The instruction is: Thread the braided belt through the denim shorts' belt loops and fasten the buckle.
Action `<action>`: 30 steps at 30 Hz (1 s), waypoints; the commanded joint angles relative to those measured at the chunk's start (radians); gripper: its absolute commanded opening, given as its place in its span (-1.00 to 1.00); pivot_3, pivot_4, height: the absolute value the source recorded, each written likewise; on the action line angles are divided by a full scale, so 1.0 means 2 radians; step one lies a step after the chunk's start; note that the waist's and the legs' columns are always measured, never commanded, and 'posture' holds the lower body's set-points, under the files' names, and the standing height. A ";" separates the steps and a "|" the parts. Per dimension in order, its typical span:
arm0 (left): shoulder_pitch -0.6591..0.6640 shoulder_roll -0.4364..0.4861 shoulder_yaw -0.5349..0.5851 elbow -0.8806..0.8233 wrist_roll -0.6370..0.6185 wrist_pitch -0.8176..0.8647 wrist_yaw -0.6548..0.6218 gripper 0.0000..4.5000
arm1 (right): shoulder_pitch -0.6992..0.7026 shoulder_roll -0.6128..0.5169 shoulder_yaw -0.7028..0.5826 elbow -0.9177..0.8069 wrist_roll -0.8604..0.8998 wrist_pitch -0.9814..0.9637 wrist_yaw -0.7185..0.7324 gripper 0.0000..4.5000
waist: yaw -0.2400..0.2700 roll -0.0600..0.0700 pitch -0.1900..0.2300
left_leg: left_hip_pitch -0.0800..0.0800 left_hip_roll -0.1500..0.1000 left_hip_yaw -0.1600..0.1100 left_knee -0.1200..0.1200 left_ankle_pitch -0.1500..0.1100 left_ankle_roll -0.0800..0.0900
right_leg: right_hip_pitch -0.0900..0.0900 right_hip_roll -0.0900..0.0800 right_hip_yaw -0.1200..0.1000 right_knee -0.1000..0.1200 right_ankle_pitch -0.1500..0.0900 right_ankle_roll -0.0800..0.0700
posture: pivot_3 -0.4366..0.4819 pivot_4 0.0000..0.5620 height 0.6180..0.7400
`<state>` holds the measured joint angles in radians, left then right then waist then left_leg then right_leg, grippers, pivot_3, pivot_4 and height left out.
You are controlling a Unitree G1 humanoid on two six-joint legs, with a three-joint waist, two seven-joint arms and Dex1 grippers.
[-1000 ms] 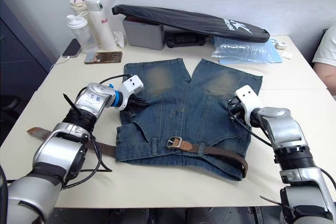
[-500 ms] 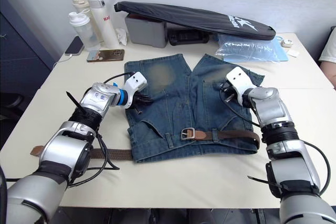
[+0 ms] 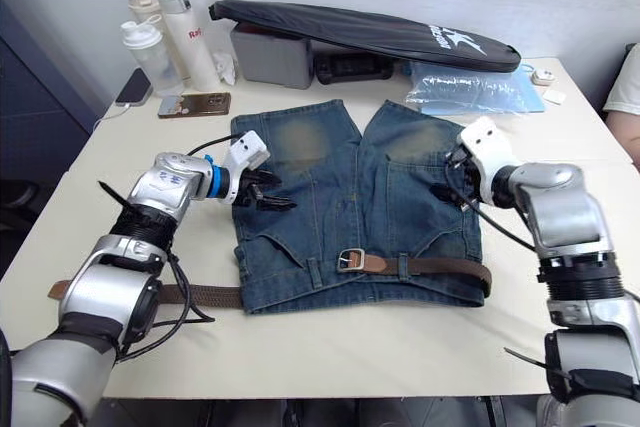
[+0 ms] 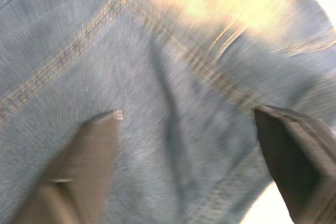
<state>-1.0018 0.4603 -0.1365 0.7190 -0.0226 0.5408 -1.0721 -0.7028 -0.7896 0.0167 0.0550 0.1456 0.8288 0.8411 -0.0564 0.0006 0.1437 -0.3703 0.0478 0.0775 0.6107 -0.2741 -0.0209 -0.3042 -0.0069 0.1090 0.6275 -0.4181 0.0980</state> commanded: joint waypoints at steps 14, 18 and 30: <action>0.218 0.254 0.200 -0.343 -0.245 0.280 -0.134 1.00 | 0.049 -0.028 -0.004 -0.302 0.241 0.062 0.131 0.98 | -0.003 -0.002 0.001 | 0.001 0.000 -0.001 -0.003 0.000 0.001 | 0.000 -0.001 0.000 -0.001 0.000 0.000 | -0.05 -0.47 1.00; 0.324 0.266 0.315 -0.408 -0.301 0.347 -0.105 1.00 | 0.047 -0.027 0.018 -0.296 0.240 0.038 0.140 0.98 | -0.002 -0.002 0.001 | 0.000 0.000 -0.002 -0.003 -0.002 0.003 | 0.000 -0.002 -0.001 -0.003 0.000 -0.001 | -0.05 -0.47 1.00; 0.597 0.189 0.550 -0.414 -0.592 0.537 0.143 1.00 | 0.015 -0.023 0.066 -0.249 0.225 -0.014 0.172 0.98 | -0.008 -0.004 0.000 | 0.002 -0.002 -0.007 -0.007 -0.002 0.004 | -0.001 -0.009 -0.014 -0.004 0.000 -0.003 | -0.05 -0.47 1.00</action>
<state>0.1783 0.8297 0.9106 -0.1083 -1.0803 1.6117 -0.8648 -0.6539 -0.8356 0.1538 -0.4356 0.5962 0.8242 1.1750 -0.0732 -0.0067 0.1445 -0.3673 0.0447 0.0625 0.5960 -0.2785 -0.0133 -0.3051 -0.0259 0.0806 0.6193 -0.4177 0.0916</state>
